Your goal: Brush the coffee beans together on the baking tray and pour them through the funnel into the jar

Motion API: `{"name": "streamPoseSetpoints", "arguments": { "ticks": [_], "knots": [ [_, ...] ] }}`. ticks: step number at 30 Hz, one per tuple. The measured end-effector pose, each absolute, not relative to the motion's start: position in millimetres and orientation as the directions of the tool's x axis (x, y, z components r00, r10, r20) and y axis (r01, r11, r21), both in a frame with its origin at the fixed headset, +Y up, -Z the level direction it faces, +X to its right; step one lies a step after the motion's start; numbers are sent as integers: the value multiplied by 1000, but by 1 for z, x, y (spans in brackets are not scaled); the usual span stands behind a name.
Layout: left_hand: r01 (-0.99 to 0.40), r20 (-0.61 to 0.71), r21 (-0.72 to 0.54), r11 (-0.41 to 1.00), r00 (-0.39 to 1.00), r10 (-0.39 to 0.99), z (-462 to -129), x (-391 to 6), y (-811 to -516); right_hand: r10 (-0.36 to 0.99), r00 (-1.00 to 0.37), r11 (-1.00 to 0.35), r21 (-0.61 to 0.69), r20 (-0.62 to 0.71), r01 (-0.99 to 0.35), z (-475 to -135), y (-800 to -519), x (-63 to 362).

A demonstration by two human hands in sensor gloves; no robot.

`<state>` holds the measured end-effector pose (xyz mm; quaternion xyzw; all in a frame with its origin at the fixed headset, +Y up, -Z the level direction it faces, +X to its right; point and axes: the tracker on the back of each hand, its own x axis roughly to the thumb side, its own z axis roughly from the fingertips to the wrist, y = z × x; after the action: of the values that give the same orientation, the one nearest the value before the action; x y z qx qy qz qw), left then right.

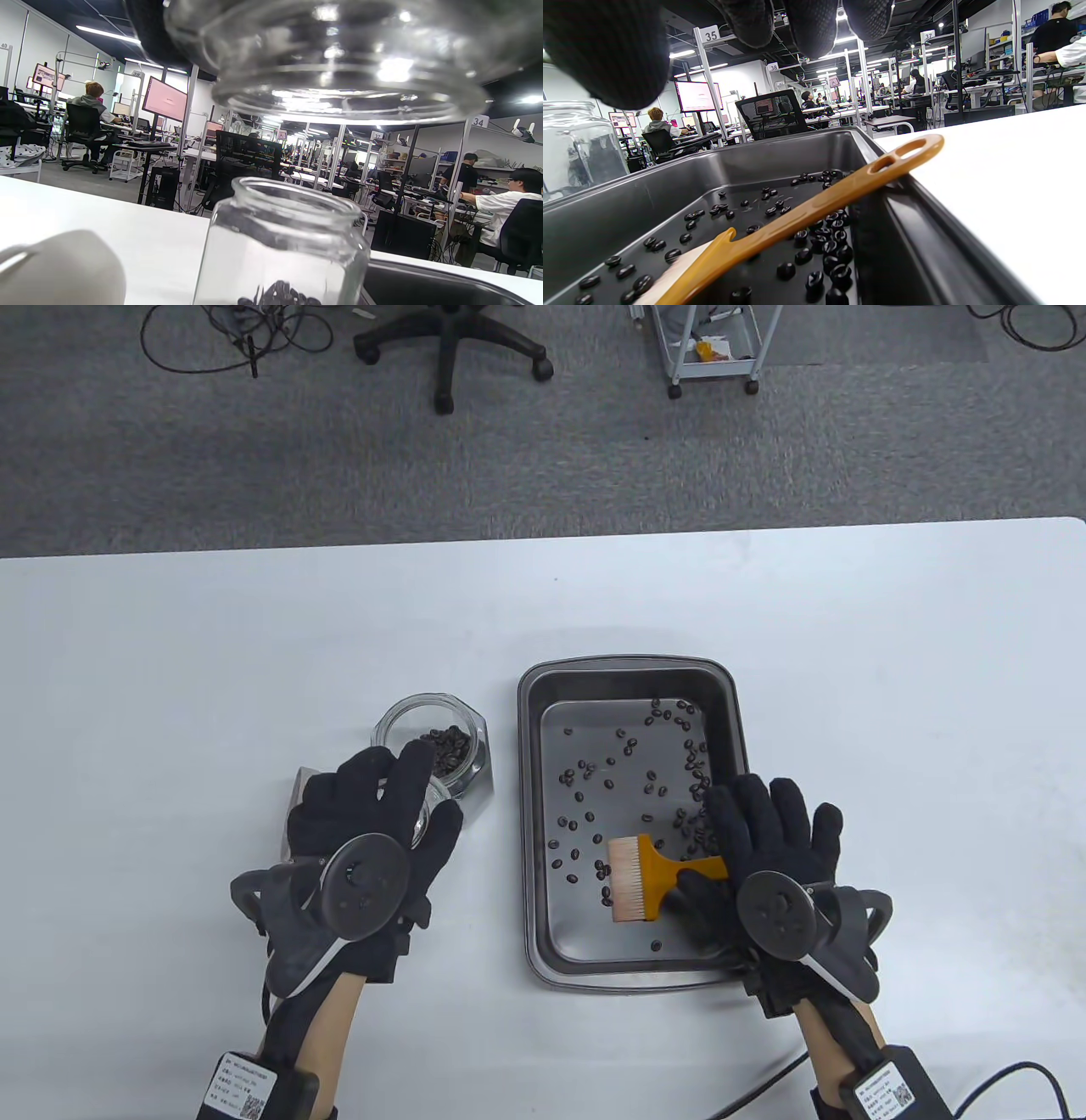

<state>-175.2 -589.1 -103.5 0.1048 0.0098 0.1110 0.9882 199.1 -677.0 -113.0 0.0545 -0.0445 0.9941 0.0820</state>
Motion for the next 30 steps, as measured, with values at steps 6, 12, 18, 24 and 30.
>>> {"name": "streamPoseSetpoints", "arguments": {
  "ticks": [6, 12, 18, 24, 30],
  "knots": [
    [-238, 9, 199, 951, 970, 241, -83, -174, -603, 143, -982, -986, -65, 119, -152, -113, -680, 198],
    [-235, 5, 178, 956, 971, 237, -70, -174, -622, 153, -981, -984, -74, 120, -162, -112, -678, 199],
    [-240, 2, 154, 958, 970, 243, -64, -170, -640, 163, -979, -983, -69, 120, -172, -112, -679, 199],
    [-233, -2, 119, 965, 972, 235, -62, -166, -661, 173, -978, -981, -63, 120, -182, -112, -680, 200],
    [-206, 7, 73, 976, 979, 206, -62, -160, -682, 177, -977, -981, -62, 121, -185, -112, -679, 199]
  ]
}}
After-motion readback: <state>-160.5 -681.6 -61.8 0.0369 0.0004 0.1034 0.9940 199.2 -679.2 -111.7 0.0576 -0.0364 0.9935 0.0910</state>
